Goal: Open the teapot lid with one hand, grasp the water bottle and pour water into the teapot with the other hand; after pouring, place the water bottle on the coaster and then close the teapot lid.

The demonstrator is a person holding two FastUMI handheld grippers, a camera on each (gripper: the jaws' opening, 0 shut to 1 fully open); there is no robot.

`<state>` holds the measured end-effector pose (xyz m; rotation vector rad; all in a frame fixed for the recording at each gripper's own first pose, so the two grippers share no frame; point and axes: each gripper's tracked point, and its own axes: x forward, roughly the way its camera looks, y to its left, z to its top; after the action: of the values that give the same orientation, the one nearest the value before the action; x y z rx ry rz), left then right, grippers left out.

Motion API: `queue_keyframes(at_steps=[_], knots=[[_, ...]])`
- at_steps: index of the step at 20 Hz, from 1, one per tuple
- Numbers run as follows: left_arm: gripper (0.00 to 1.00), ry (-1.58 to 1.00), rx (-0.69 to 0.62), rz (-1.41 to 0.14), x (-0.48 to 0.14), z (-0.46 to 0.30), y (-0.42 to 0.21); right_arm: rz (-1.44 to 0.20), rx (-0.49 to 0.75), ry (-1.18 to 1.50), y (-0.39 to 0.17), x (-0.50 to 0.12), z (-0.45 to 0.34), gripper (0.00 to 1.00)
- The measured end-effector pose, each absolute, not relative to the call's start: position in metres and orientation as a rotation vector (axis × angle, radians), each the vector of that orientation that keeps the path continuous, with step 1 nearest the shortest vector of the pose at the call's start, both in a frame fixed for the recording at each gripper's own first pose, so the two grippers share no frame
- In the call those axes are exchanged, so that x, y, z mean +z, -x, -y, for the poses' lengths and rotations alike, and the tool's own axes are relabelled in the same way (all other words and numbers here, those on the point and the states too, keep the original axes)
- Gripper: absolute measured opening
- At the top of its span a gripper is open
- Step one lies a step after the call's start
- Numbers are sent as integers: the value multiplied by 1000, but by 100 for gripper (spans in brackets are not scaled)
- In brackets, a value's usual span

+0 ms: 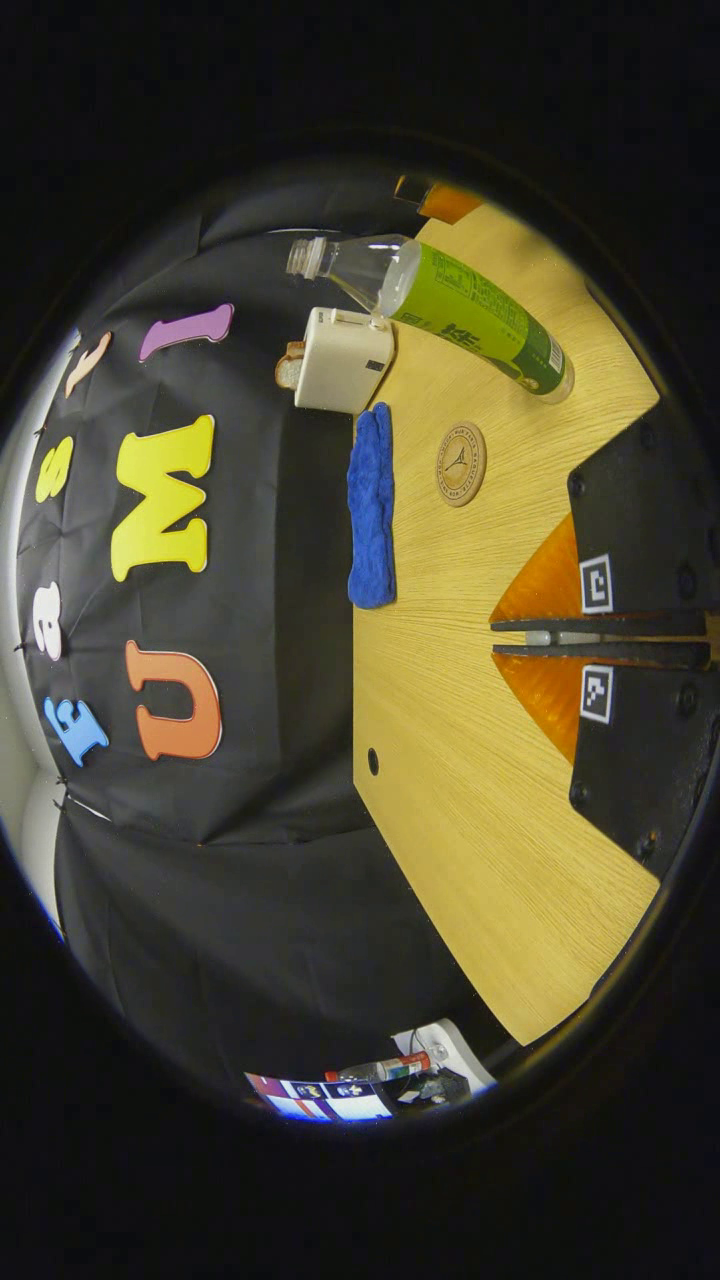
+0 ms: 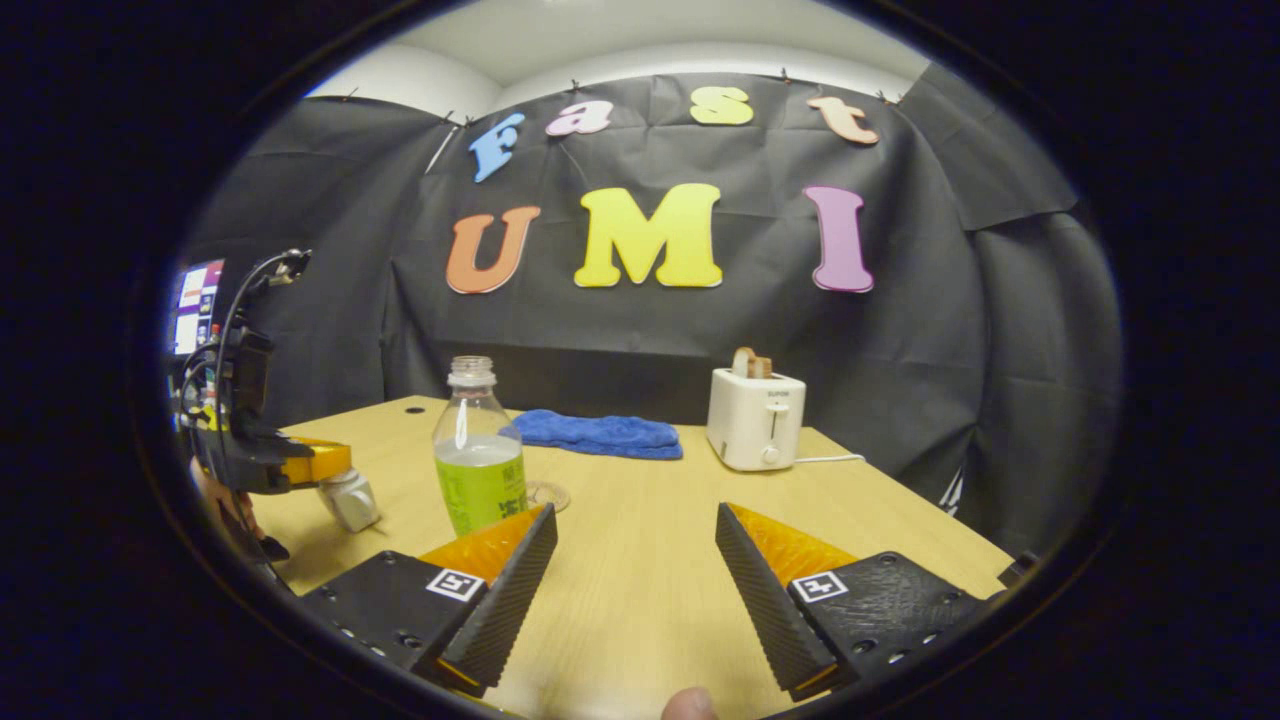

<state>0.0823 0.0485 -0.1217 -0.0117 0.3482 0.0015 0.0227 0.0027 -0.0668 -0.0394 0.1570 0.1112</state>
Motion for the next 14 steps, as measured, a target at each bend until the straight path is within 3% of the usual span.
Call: queue_keyframes(at_steps=[6, 14], knots=[[3, 52, -7, -290, -99, -56, -78, -146, 246, 56, -18, -65, -40, 95], [3, 61, -15, -217, -63, -68, -41, -208, 308, 36, -37, -87, -84, 96]])
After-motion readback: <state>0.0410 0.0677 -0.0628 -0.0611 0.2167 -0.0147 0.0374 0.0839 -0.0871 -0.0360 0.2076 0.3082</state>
